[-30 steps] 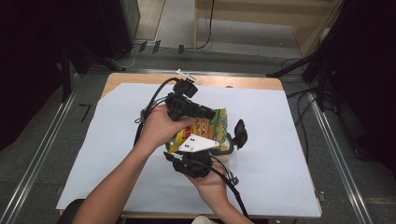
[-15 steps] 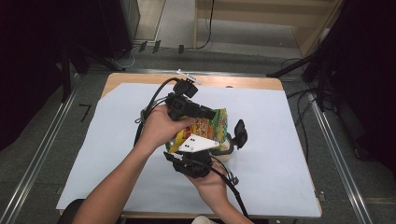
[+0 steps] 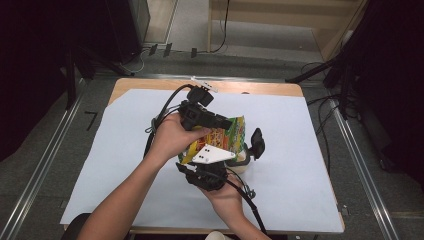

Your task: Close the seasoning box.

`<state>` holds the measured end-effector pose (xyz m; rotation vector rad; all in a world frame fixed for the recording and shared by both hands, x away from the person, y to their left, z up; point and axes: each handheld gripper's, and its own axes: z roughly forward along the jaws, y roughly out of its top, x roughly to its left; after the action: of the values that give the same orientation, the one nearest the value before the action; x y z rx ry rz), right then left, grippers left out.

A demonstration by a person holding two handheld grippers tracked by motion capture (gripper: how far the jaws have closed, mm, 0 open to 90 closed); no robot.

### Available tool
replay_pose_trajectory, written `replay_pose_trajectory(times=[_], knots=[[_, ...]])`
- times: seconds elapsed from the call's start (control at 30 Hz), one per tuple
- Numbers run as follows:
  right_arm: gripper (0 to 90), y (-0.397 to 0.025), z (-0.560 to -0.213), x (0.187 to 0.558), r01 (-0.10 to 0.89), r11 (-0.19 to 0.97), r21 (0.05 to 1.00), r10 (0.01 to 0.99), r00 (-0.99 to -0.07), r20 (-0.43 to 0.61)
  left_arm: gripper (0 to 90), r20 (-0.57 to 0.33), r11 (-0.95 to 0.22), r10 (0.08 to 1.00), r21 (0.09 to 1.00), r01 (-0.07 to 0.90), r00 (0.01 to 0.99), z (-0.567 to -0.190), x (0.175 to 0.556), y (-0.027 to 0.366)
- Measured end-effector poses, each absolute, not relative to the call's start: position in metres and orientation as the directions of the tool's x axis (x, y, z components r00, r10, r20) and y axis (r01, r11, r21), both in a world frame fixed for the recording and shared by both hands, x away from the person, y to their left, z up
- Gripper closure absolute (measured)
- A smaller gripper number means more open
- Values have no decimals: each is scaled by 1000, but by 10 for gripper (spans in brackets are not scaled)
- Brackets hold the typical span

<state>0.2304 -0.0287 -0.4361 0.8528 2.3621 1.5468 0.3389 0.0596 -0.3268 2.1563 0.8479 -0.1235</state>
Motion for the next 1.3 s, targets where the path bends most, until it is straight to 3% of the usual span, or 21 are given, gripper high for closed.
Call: replay_pose_trajectory(times=[1.3], knots=[[691,-29,-432,229,370,293,882,567,-809,152,753,-365,-442,545,639,629,754,-329,342,59]])
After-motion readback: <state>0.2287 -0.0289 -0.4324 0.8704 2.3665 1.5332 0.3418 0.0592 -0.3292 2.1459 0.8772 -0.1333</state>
